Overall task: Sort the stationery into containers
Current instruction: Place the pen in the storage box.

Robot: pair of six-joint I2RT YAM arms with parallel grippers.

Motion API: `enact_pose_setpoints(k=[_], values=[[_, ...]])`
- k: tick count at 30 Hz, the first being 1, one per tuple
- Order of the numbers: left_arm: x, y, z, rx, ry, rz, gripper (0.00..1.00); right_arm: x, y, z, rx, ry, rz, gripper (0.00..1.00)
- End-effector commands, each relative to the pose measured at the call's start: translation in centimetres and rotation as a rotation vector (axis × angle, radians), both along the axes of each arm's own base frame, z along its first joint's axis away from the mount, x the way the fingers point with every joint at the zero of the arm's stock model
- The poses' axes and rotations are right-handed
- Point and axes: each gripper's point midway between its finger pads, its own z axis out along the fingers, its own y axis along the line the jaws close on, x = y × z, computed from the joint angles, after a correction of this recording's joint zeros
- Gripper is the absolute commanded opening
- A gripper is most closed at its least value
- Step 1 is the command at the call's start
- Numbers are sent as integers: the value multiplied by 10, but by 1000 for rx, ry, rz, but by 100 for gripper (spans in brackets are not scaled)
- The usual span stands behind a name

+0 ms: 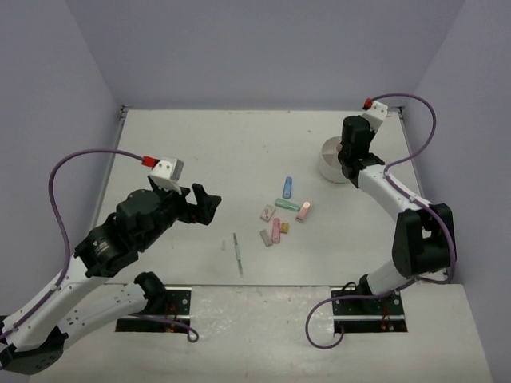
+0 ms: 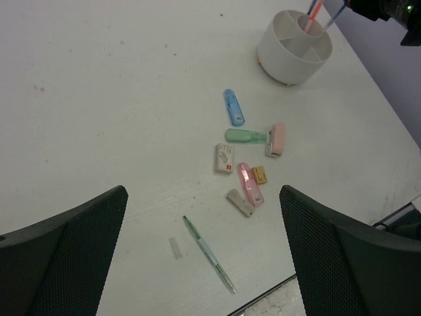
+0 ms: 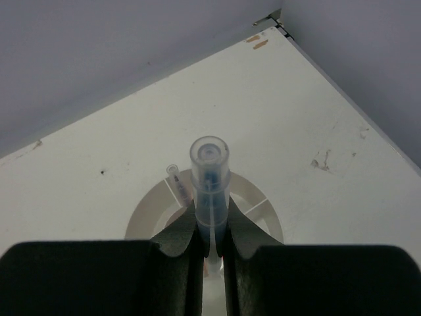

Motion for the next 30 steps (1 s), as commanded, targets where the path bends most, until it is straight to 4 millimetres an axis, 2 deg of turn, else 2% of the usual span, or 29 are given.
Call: enact_pose_setpoints(k=[1, 6, 13, 14, 15, 16, 21, 25, 27, 28, 29, 30], values=[[-5, 0, -14, 58, -15, -50, 100, 25, -8, 30, 15, -120, -35, 0], [-4, -1, -28, 76, -2, -54, 100, 34, -3, 15, 42, -121, -24, 2], [-5, 0, -31, 78, 1, -55, 100, 42, 8, 5, 58, -127, 37, 10], [-5, 0, -31, 75, -2, -57, 100, 43, 11, 3, 56, -116, 58, 19], [-5, 0, -31, 75, -3, -56, 100, 43, 12, 1, 57, -104, 62, 37], [-5, 0, -31, 74, -2, -54, 100, 42, 13, -3, 65, -84, 60, 43], [-5, 2, -31, 69, -6, -47, 100, 32, 13, -4, 94, -69, 55, 53], [-2, 3, -34, 74, -3, -29, 100, 17, 19, 8, 129, -53, 68, 59], [2, 9, -34, 76, -4, 15, 100, 1, 28, 17, 137, -38, 75, 60], [3, 12, -35, 72, 5, 43, 100, -13, 42, 36, 127, -60, 88, 60], [6, 17, -35, 70, 4, 80, 100, -26, 53, 42, 110, -48, 104, 59], [13, 29, -34, 78, 2, 156, 100, -42, 67, 39, 63, 7, 149, 59]])
